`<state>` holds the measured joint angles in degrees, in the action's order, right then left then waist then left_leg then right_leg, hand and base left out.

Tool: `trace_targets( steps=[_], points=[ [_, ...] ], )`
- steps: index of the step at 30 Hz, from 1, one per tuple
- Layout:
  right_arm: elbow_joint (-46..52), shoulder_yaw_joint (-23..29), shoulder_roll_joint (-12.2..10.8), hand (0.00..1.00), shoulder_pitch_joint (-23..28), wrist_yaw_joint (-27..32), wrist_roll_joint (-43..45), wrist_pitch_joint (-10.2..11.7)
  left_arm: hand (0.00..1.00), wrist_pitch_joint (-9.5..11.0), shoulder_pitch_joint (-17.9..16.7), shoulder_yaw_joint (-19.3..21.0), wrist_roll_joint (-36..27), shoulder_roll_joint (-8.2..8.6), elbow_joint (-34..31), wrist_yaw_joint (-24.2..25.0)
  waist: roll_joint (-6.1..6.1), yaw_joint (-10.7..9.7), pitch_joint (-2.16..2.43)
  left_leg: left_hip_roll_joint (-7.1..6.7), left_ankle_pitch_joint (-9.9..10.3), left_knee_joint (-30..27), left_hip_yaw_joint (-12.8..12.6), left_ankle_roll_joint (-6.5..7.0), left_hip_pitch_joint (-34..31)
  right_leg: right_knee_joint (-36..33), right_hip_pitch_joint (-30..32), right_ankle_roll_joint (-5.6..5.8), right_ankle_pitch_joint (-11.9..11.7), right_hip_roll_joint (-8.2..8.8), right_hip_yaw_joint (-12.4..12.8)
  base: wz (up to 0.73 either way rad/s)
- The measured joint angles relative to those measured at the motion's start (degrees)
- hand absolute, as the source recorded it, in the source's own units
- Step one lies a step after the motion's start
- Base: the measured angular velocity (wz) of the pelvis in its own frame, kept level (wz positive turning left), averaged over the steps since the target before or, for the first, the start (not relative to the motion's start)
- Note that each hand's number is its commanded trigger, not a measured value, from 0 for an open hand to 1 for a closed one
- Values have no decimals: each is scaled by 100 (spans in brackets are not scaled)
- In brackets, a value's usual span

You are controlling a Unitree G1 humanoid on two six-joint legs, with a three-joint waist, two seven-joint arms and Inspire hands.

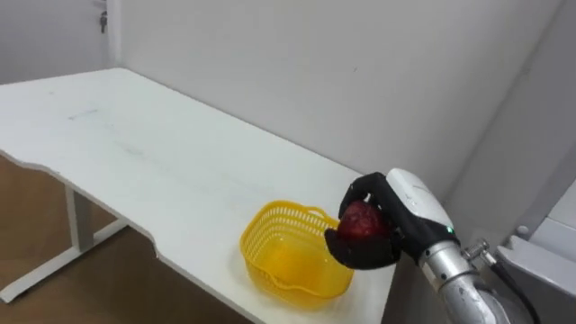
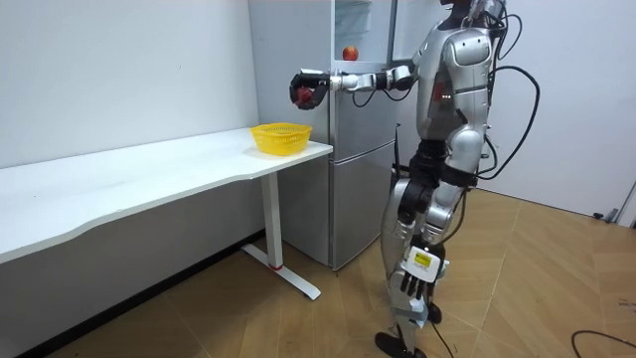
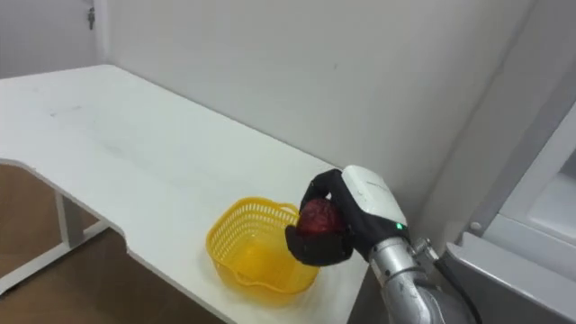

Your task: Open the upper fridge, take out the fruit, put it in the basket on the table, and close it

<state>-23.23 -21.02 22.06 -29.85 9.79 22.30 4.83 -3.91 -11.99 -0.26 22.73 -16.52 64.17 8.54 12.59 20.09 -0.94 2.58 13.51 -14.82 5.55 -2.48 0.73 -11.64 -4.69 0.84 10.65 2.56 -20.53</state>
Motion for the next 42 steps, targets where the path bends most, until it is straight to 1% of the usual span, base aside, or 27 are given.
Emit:
trace_targets(
  steps=[2,5,7,8,11,15,16,20,21,22,23,28,32,34,37,42],
  points=[
    [-141,-23,-1,100,-11,1,-21,6,0,-1,7,1,-1,0,-6,-1,-21,34,-24,-15,-1,-8,16,2,-21,2,7,0,0,12,-1,4],
    [-362,-23,0,100,-75,9,-30,0,0,-15,47,-1,-1,-1,-7,-9,-22,41,-34,-31,0,-54,105,2,-115,3,15,0,0,12,-7,13],
    [-438,-24,-2,100,-115,12,-55,7,0,-35,73,-4,-1,5,-6,-9,-29,66,-40,-29,0,-55,111,2,-152,2,52,0,0,6,-11,4],
    [-533,-25,-8,100,-163,24,-110,19,0,-35,76,-19,-1,7,-7,-7,-42,69,-56,-29,0,-56,115,1,-177,1,57,0,0,4,-15,0],
    [-879,-25,-10,100,-283,114,-165,20,0,-37,74,-51,0,-11,-56,1,-30,78,-79,-32,1,-76,142,0,-233,1,91,0,0,2,-29,5],
    [-979,-25,-10,100,-284,138,-177,20,0,-38,50,-50,0,-21,-150,67,14,97,-79,-32,1,-93,159,-2,-319,0,157,0,0,-2,-29,0],
    [-980,-26,-10,100,-287,146,-177,20,0,-38,60,-51,0,-27,-184,84,34,97,-88,-32,-1,-98,168,-4,-339,1,173,-1,-1,-5,-29,4],
    [-986,-26,-14,100,-287,149,-169,19,0,-38,49,-51,0,-27,-253,89,43,107,-90,-32,-1,-101,184,-4,-350,2,181,-1,-1,-10,-29,0],
    [-983,-27,-14,85,-287,151,-152,16,0,-38,49,-47,0,-27,-253,88,47,109,-87,-32,-1,-102,187,-4,-349,2,183,-1,-1,-10,-29,0],
    [-977,-28,-14,30,-287,154,-129,10,0,-44,54,-42,1,-27,-253,87,49,119,-85,-32,-1,-114,193,-4,-347,4,189,-1,-1,-11,-28,3],
    [-977,-29,-14,0,-287,155,-120,8,0,-59,62,-42,0,-26,-253,85,48,131,-86,-32,-1,-131,202,-4,-346,5,191,-1,-1,-12,-28,4],
    [-977,-31,-14,0,-287,155,-125,-4,0,-92,146,-38,3,-25,-253,63,39,243,-92,-32,-1,-153,232,-4,-362,11,196,-1,-1,-19,-20,2],
    [-964,-31,-14,0,-288,156,-116,-4,0,-97,149,4,4,-22,-257,55,38,290,-90,-34,-1,-153,241,-4,-379,13,196,-1,-1,-20,-26,0],
    [-939,-32,-13,0,-292,155,-81,-10,0,-102,151,3,19,-22,-281,53,43,303,-85,-34,0,-162,244,-5,-414,10,229,-1,-1,-21,-31,0],
    [-755,-34,-9,0,-292,155,-84,-84,0,-115,127,2,73,-22,-278,42,38,324,-78,-33,-2,-177,236,-7,-418,0,240,-1,-1,-20,-33,-2],
    [-653,-35,-10,0,-292,155,-87,-88,0,-166,120,1,175,-21,-288,32,50,370,-64,-34,-2,-198,240,-8,-392,-1,199,-2,-1,-18,-50,0]
  ],
)
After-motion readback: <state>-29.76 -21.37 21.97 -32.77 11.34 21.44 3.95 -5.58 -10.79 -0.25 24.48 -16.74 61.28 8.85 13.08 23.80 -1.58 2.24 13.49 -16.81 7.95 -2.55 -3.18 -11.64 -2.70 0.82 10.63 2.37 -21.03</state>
